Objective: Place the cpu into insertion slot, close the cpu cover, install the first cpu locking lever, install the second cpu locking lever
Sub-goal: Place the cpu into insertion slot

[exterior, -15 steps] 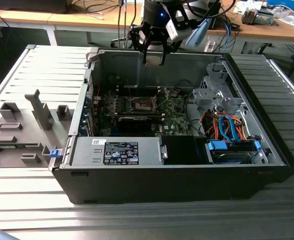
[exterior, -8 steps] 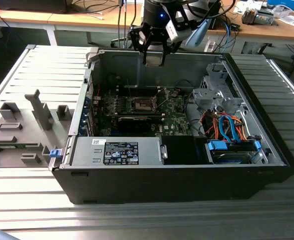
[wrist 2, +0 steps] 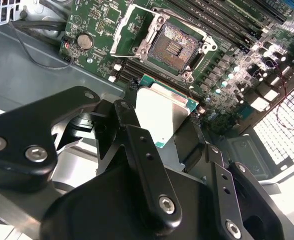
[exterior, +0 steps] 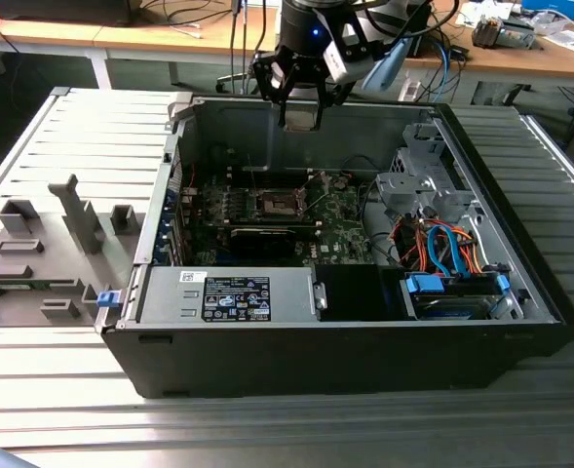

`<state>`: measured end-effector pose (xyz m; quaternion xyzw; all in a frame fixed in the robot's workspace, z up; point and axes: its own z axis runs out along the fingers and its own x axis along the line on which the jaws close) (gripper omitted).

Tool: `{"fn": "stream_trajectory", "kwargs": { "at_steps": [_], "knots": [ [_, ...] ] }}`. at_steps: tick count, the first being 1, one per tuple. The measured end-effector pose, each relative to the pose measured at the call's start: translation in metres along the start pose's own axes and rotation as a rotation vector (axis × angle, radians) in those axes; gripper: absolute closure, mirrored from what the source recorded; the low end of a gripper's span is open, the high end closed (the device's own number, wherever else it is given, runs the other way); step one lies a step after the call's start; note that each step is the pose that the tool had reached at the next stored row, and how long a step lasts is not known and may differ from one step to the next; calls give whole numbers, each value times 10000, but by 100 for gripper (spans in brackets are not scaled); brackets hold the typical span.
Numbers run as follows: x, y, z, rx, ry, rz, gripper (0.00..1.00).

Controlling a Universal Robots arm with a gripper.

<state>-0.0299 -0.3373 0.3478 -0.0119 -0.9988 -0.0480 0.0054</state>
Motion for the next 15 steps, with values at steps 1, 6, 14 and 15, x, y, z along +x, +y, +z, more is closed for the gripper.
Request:
{"fn": "stream_trajectory", "kwargs": {
  "at_steps": [1,6,14,15],
  "knots": [
    [0,-1,4,0,0,0,46],
    [0,-3,14,0,0,0,46],
    [0,-7,28,0,0,0,46],
    [0,-8,30,0,0,1,46]
  ]
}}
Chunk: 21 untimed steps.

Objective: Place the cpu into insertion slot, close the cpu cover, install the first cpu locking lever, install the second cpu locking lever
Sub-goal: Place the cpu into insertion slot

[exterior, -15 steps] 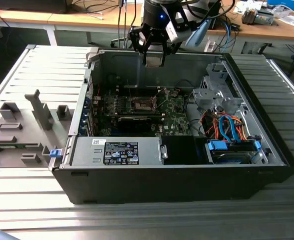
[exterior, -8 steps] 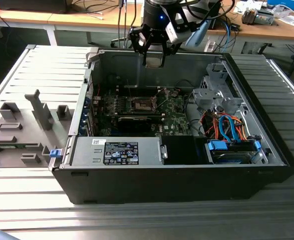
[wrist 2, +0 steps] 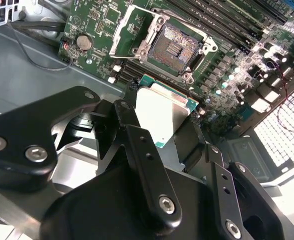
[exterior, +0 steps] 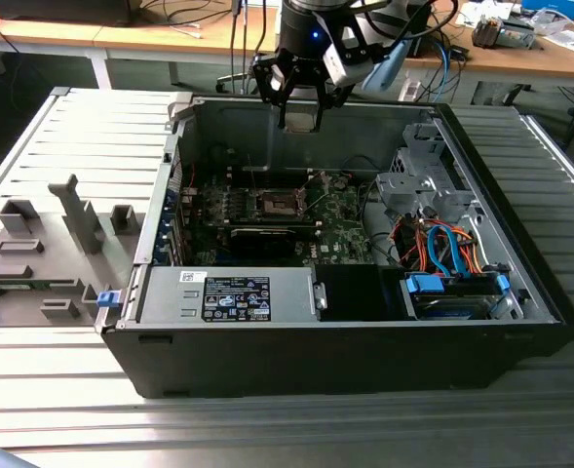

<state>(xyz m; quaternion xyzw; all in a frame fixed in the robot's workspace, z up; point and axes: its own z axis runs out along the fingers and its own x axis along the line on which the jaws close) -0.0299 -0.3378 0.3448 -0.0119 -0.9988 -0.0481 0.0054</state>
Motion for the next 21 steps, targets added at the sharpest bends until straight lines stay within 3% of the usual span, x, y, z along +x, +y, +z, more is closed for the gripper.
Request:
{"fn": "stream_trajectory", "kwargs": {
  "at_steps": [21],
  "knots": [
    [-1,-12,43,0,0,0,46]
  ]
}}
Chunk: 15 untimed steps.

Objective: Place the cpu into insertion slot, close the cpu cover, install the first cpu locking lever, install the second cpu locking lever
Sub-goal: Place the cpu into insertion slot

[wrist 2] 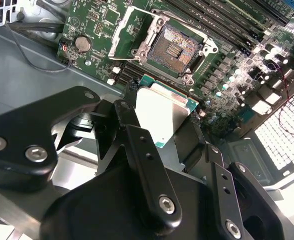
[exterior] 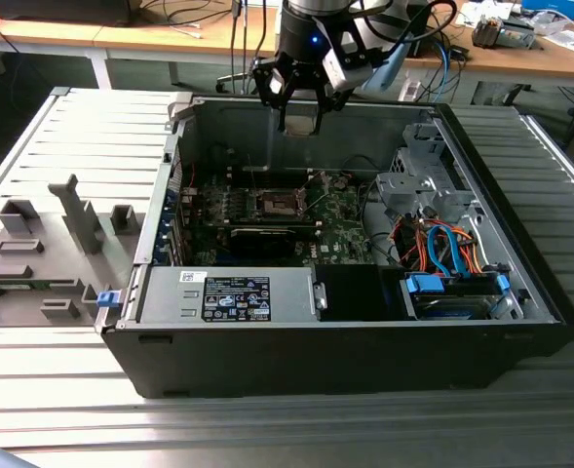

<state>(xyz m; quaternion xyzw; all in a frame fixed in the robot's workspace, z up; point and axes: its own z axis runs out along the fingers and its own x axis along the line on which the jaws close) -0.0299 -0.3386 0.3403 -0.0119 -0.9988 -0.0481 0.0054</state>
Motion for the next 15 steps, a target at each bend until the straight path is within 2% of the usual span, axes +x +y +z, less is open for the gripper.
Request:
{"fn": "stream_trajectory", "kwargs": {
  "at_steps": [15],
  "knots": [
    [-1,-15,45,0,0,0,46]
  ]
}}
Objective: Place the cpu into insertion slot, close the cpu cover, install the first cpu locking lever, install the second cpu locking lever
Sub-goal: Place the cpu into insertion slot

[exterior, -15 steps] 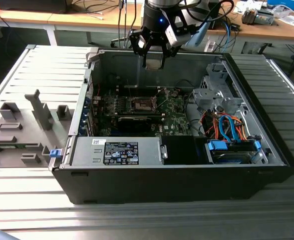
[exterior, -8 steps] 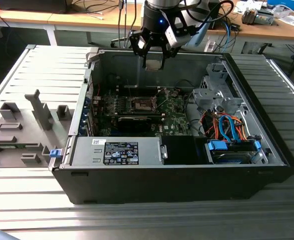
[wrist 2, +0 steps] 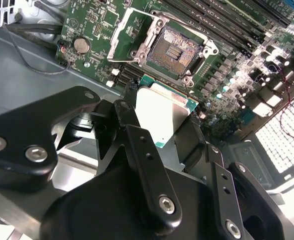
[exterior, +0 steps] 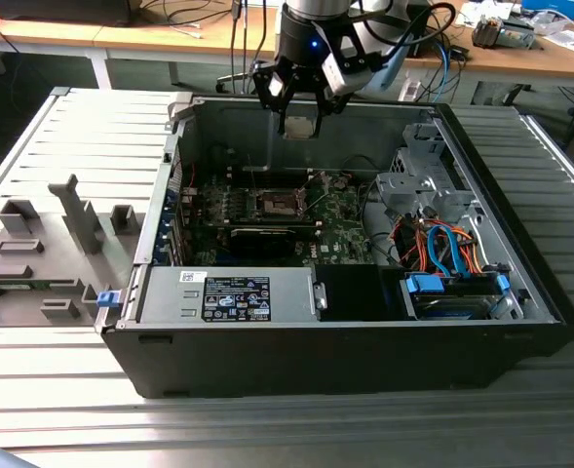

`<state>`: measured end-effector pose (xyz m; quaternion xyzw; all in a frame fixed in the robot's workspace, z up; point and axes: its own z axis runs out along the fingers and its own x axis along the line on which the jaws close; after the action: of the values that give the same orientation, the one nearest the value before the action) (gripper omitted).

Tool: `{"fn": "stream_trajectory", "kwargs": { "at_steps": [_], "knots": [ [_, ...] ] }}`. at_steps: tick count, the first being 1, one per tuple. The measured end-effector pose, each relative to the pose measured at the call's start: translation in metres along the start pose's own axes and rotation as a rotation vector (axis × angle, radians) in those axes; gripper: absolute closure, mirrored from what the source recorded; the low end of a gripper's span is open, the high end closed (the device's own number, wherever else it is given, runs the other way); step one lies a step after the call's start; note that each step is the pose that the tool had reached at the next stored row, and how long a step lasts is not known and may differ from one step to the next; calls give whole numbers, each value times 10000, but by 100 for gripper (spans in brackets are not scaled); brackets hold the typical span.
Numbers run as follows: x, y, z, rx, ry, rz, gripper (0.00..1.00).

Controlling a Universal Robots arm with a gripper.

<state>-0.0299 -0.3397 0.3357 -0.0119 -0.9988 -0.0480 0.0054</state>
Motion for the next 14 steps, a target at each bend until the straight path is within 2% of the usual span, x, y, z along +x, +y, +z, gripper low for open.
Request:
{"fn": "stream_trajectory", "kwargs": {
  "at_steps": [14],
  "knots": [
    [-1,-20,49,0,0,0,46]
  ]
}}
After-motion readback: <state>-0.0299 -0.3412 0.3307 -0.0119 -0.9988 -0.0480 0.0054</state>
